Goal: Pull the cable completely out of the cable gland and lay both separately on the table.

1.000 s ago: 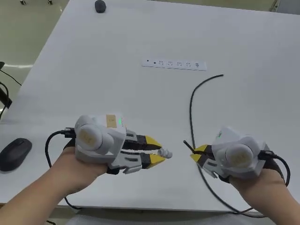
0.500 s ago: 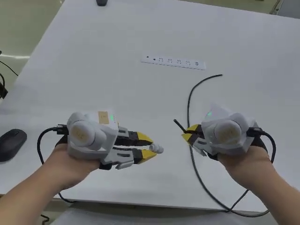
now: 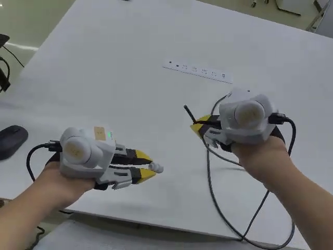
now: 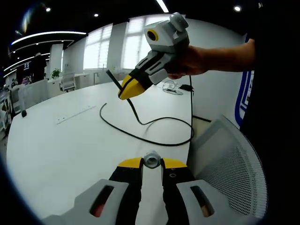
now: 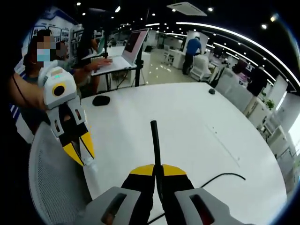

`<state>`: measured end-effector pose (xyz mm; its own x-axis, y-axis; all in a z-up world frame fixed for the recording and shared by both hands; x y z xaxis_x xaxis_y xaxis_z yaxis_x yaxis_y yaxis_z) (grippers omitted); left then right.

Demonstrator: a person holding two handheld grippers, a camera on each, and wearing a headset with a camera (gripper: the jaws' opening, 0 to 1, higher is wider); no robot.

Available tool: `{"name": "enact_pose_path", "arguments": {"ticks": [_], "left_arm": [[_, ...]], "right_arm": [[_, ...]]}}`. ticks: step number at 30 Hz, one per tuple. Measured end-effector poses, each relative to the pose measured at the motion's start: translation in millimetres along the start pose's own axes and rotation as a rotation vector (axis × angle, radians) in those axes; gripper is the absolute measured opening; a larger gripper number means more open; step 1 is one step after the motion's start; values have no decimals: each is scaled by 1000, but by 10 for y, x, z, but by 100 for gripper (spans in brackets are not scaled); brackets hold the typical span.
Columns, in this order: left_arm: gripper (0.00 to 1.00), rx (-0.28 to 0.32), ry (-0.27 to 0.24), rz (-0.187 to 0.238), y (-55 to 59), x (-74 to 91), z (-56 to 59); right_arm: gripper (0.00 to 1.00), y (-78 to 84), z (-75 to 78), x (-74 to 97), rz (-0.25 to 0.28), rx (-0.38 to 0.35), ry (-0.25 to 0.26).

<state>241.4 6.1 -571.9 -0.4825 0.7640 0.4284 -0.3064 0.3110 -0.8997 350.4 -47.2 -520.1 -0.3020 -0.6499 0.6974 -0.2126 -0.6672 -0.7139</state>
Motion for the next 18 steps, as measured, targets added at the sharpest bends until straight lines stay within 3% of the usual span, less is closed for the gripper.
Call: {"name": "enact_pose_path", "arguments": {"ticks": [10,18], "left_arm": [[16,39,-52,-7,223,85,-105],[16,52,-71,-18,259,106,-127]], "right_arm": [[0,-289,-238,-434,7,48,-104],[0,-297,-375,-806,-37,134,-163]]}}
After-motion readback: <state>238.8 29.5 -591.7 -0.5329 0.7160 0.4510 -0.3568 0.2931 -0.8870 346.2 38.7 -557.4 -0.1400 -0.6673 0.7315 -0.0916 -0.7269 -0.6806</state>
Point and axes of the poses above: the centre of the closed fingertips' face, and the gripper's own axes: x roughly backward along the fingers, z roughly to its right, y roughly out of its underside, the point moved 1 cm from there along x, roughly backward along the fingers, and after that the axes turned 8 degrees about -y, right-handed, at the moved point
